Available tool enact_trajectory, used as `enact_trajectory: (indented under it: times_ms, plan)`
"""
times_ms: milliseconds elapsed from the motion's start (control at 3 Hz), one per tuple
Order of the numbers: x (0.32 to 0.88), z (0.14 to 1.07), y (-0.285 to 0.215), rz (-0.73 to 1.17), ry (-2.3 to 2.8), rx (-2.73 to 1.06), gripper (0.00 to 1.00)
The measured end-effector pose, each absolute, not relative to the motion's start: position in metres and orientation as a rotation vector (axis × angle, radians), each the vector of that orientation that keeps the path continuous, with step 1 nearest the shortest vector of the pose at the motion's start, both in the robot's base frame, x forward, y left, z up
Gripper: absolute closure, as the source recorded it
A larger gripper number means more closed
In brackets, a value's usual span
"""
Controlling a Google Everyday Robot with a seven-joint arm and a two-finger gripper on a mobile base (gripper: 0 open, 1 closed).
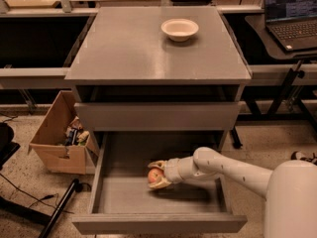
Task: Pick apple from middle drawer and place on counter
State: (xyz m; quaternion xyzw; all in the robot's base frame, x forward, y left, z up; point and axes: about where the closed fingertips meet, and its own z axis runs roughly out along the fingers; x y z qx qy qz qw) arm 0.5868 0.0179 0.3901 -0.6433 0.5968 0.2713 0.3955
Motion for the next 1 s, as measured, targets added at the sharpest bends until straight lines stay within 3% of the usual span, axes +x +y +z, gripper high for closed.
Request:
enact_trajectory:
  times_ms: [333, 667, 1000]
  plan:
    - [0.587, 0.390, 0.018, 0.688, 1.513, -1.631, 0.89]
    - [0.587, 0.390, 0.018, 0.688, 1.513, -1.631, 1.00]
    - [0.578, 0.419, 0.019, 0.689, 1.499, -1.659, 1.00]
